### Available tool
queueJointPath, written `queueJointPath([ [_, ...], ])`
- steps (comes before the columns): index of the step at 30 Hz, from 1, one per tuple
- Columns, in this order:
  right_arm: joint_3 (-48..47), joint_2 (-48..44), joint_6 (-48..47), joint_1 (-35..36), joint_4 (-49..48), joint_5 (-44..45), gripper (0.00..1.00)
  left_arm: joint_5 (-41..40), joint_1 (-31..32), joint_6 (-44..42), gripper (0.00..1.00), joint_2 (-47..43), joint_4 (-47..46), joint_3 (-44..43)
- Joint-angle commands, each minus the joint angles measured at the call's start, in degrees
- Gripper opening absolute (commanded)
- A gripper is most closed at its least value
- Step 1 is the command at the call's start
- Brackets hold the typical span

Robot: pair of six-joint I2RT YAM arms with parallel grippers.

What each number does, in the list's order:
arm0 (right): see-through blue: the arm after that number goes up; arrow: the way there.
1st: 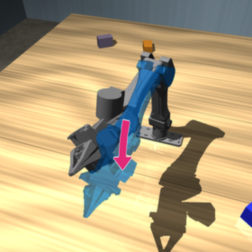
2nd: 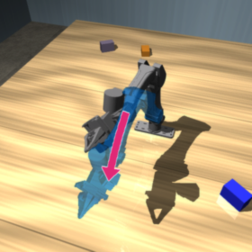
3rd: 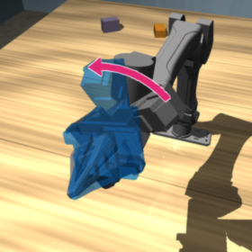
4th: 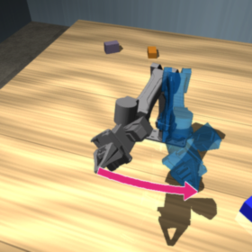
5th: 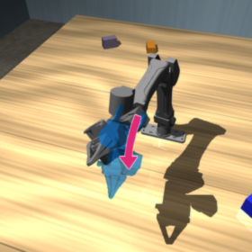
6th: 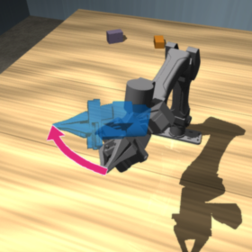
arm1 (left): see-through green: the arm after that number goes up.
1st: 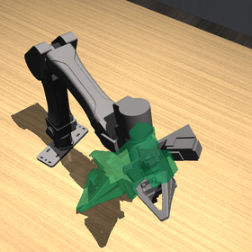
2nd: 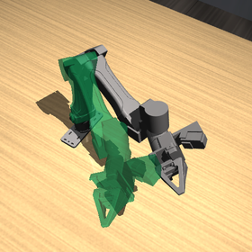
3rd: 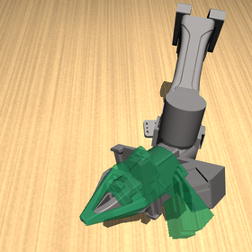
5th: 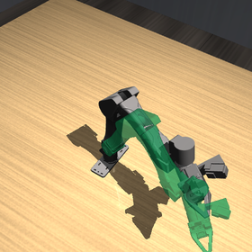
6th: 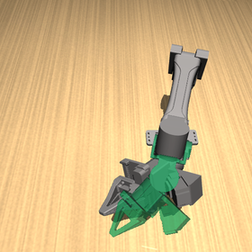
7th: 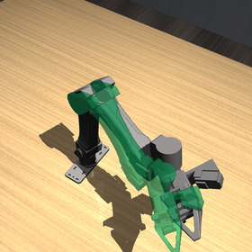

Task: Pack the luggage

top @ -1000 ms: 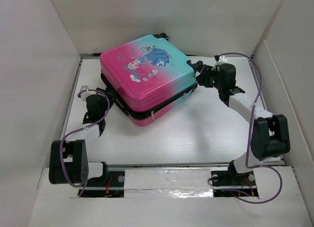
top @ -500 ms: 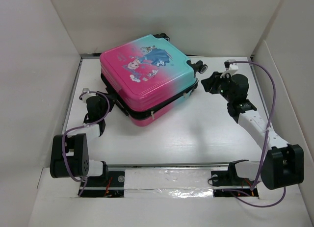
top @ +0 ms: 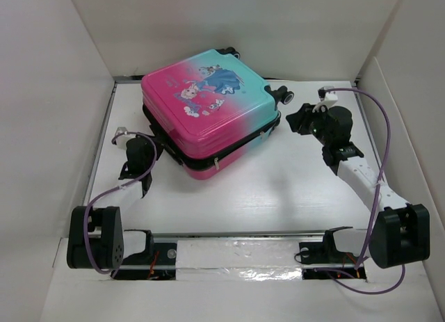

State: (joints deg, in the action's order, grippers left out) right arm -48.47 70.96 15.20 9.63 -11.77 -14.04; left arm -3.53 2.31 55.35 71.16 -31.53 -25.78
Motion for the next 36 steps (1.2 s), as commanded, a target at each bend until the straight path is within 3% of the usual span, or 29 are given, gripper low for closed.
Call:
queueJointPath([
  [1,0.4,-0.6,-0.8,-0.5,-1.9,-0.9,0.46,-9.1,-0.4,-2.2,0.27,-3.6,11.2,2.0],
  [14,1.5,-0.8,-0.8,-0.5,-2.6,-1.8,0.46,-2.5,0.2,-4.9,0.41,2.1,6.8,0.9],
  [19,1.7,-0.5,-1.1,-1.0,-2.6,-1.9,0.46,-3.1,0.2,-5.5,0.49,-3.8,3.5,3.9],
  [24,1.8,0.7,-1.1,-1.0,-3.0,-2.6,0.46,-5.0,0.2,-5.8,0.5,-8.4,1.8,6.1],
  [31,1.8,0.2,-1.2,-1.0,-2.6,-2.6,0.46,-3.2,0.2,-4.8,0.44,2.0,2.4,1.3],
  [36,2.0,-0.4,-1.2,-1.0,-2.5,-2.5,0.46,-2.8,-1.2,-3.6,0.43,3.4,-1.7,2.3],
])
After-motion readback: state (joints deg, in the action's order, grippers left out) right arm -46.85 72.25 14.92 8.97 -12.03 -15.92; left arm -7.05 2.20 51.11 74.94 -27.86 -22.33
